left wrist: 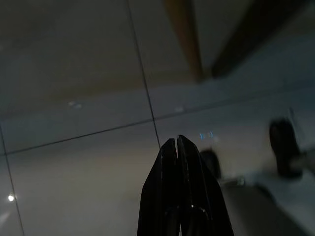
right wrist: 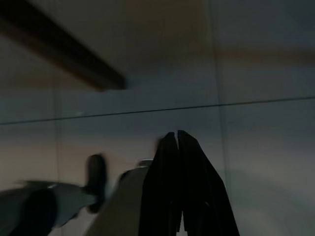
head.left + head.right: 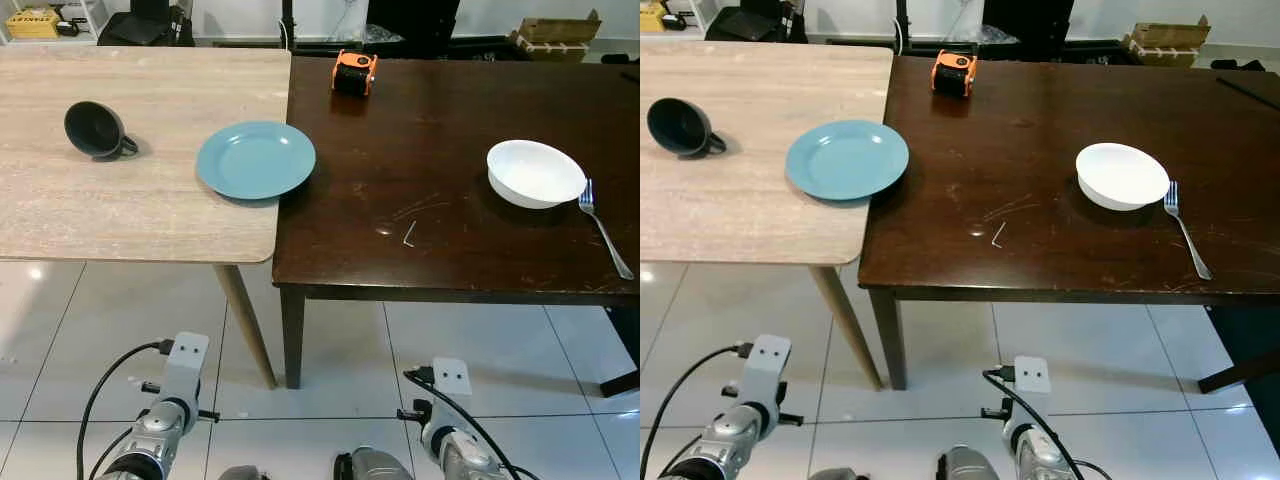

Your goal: Setting the table

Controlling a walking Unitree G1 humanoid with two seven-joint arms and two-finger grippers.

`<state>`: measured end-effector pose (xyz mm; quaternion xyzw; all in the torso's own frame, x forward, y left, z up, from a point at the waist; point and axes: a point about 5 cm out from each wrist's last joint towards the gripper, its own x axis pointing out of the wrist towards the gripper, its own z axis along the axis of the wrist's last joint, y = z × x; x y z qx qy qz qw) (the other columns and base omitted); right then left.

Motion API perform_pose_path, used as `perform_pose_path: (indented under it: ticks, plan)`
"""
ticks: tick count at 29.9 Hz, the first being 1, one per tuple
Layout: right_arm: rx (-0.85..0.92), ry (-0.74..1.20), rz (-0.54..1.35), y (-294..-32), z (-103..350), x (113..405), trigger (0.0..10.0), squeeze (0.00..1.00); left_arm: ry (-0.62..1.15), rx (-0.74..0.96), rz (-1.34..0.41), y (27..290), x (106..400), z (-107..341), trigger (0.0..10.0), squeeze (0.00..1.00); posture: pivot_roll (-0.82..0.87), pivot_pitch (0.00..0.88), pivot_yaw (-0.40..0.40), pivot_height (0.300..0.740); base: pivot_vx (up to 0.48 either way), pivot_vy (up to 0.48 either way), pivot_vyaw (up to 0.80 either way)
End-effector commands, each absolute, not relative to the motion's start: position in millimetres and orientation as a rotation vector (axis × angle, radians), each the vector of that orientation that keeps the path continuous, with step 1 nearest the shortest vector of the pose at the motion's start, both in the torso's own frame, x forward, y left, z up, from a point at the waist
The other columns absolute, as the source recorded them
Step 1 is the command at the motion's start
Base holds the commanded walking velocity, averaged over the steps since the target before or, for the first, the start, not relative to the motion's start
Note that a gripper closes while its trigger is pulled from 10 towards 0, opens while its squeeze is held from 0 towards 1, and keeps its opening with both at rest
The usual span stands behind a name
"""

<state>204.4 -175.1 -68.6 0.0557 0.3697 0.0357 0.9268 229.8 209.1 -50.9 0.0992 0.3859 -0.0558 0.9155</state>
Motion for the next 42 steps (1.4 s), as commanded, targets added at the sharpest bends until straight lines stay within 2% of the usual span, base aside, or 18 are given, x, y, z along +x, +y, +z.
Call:
perform_pose_path:
  ticks: [1,3,7,10,12,16,24,30,33,37,40,42]
  plan:
    - [0.123,0.799,0.17,-170,-73,197,10.0,0.0,0.839,0.227,-0.171,213,222,-55,10.0,0.0,0.06,0.05,0.041,0.74,0.0,0.0,0.0]
    - [0.064,0.821,0.407,-162,-72,194,10.0,0.0,0.879,0.299,-0.29,220,218,-54,10.0,0.0,0.06,0.057,0.042,0.74,0.0,0.0,0.0]
    - [0.033,0.819,0.548,-160,-68,194,10.0,0.0,0.9,0.346,-0.389,227,215,-52,10.0,0.0,0.06,0.064,0.041,0.74,0.0,0.0,0.0]
    - [0.068,0.793,0.704,-159,-56,201,10.0,0.0,0.935,0.391,-0.51,240,213,-45,10.0,0.0,0.06,0.066,0.041,0.74,0.0,0.0,0.0]
    - [0.185,0.7,0.889,-154,-24,213,10.0,0.0,0.995,0.427,-0.657,254,213,-33,10.0,0.0,0.07,0.071,0.042,0.74,0.0,0.0,0.0]
    - [0.247,0.645,0.963,-150,-4,218,10.0,0.0,1.011,0.422,-0.703,257,216,-26,10.0,0.0,0.07,0.073,0.045,0.74,0.0,0.0,0.0]
    - [0.494,0.306,1.205,-134,89,243,10.0,0.0,1.06,0.468,-0.914,263,227,12,10.0,0.0,0.07,0.078,0.046,0.74,0.0,0.0,0.0]
    - [0.606,0.132,1.232,-133,129,254,10.0,0.0,0.994,0.401,-1.0,253,237,41,10.0,0.0,0.06,0.079,0.044,0.74,0.0,0.0,0.0]
    - [0.64,-0.005,1.163,-134,153,269,10.0,0.0,0.882,0.379,-1.056,246,251,72,10.0,0.0,0.07,0.079,0.042,0.74,0.0,0.0,0.0]
    - [0.633,-0.047,1.114,-134,161,276,10.0,0.0,0.827,0.337,-1.07,242,259,90,10.0,0.0,0.07,0.079,0.042,0.74,0.0,0.0,0.0]
    - [0.612,-0.118,0.88,-141,169,299,10.0,0.0,0.677,0.232,-1.097,233,273,129,10.0,0.0,0.07,0.079,0.042,0.74,0.0,0.0,0.0]
    - [0.637,-0.136,0.829,-144,171,304,10.0,0.0,0.639,0.205,-1.108,231,274,139,10.0,0.0,0.07,0.079,0.042,0.74,0.0,0.0,0.0]
